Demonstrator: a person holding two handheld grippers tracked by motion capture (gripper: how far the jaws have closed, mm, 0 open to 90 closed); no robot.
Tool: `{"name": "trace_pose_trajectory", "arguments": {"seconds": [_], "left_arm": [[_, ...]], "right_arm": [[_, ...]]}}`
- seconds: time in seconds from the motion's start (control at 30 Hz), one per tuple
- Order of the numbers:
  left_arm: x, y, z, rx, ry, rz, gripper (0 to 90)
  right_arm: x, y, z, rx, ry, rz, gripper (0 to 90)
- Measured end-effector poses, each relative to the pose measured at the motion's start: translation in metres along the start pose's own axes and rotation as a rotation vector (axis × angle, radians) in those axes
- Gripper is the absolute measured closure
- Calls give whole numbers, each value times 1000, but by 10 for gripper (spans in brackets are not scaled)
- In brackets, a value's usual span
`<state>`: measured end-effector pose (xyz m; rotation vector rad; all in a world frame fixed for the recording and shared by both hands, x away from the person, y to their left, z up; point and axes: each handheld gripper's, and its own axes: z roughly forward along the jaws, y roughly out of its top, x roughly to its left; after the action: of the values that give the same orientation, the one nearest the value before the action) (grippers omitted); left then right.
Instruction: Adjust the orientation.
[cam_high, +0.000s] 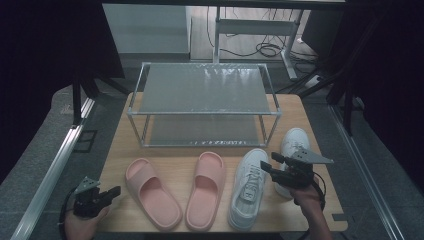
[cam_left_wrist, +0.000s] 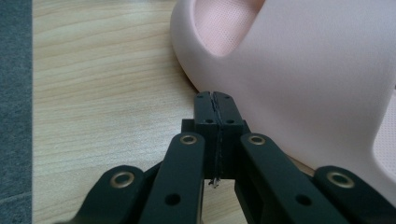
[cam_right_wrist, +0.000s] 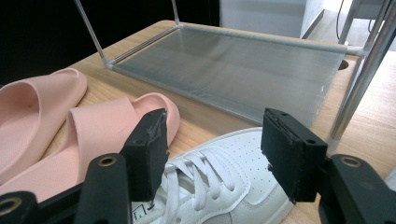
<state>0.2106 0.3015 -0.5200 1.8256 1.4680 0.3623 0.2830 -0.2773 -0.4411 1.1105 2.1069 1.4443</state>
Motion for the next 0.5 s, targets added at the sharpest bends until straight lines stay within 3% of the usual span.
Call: {"name": "trace_pose_trajectory", "arguments": {"seconds": [0.5], "left_arm": [[-4, 16, 24, 34, -10, 27, 900]], "right_arm": [[-2, -1, -2, 5, -16, 2, 413]]}}
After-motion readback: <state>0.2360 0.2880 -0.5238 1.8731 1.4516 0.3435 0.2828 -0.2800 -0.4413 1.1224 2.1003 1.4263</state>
